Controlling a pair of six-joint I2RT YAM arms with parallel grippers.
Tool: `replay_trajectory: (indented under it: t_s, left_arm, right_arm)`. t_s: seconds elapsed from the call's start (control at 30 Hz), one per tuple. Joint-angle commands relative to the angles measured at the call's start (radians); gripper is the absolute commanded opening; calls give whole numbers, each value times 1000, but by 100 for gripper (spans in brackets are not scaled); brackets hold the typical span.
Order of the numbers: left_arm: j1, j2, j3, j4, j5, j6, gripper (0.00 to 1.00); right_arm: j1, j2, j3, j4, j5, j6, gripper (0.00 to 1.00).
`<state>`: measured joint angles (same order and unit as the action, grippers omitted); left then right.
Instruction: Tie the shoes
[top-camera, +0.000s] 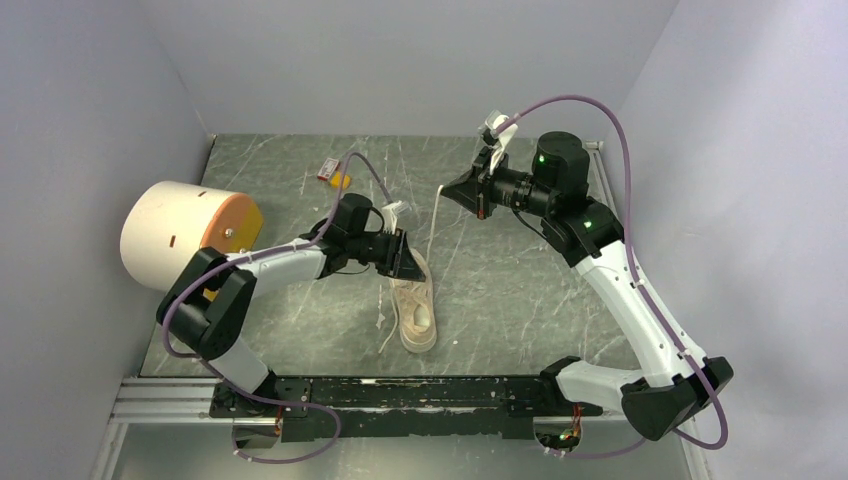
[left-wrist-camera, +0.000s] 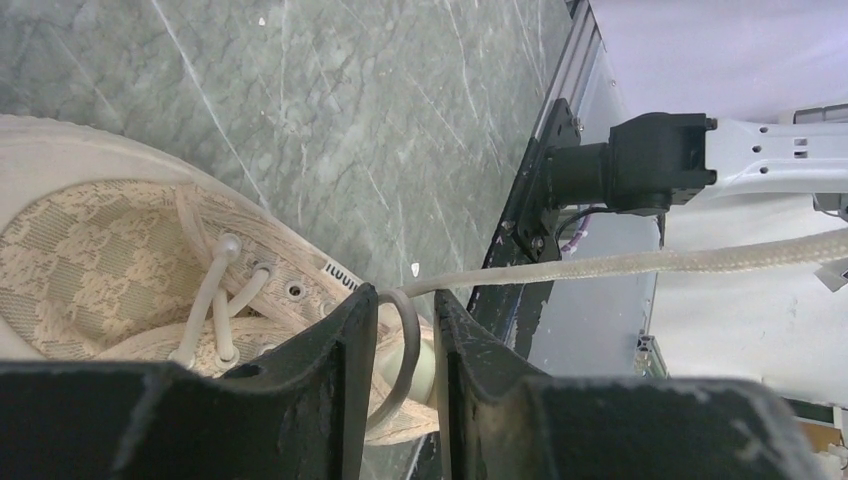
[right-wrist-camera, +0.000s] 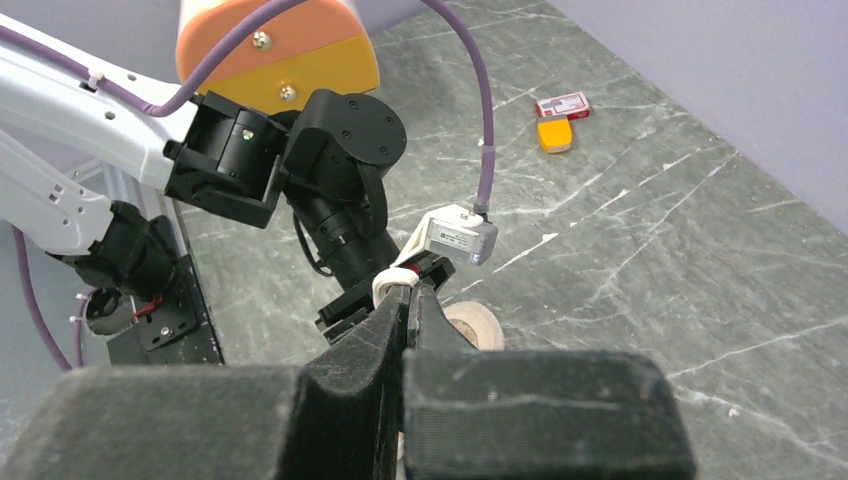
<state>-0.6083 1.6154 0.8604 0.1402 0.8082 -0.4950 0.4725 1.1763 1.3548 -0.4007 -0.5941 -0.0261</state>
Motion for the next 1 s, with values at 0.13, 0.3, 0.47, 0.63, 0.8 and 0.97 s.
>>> replay_trajectory:
  t_s: [0.13,0.3,0.47,0.63,0.8,0.97]
  left_arm:
    - [-22,16,61,-4,-28,39,34]
    - [-27,23,64,-6,-34,42,31]
    - [-31,34,66,-7,-37,49,35]
    - [-40,39,70,0,-44,54,42]
    - [-44,51,68,-5,-49,65,40]
    - [-44,40,64,-24,-80,78,24]
  right_arm:
    - [7,9,35,25,-10,8,0]
    - [9,10,43,22,-12,13,0]
    - [9,7,45,21,-11,15,0]
    - [9,5,38,30,-15,21,0]
    - [9,2,33,36,-19,23,0]
    - [9,2,24,53,-24,25,0]
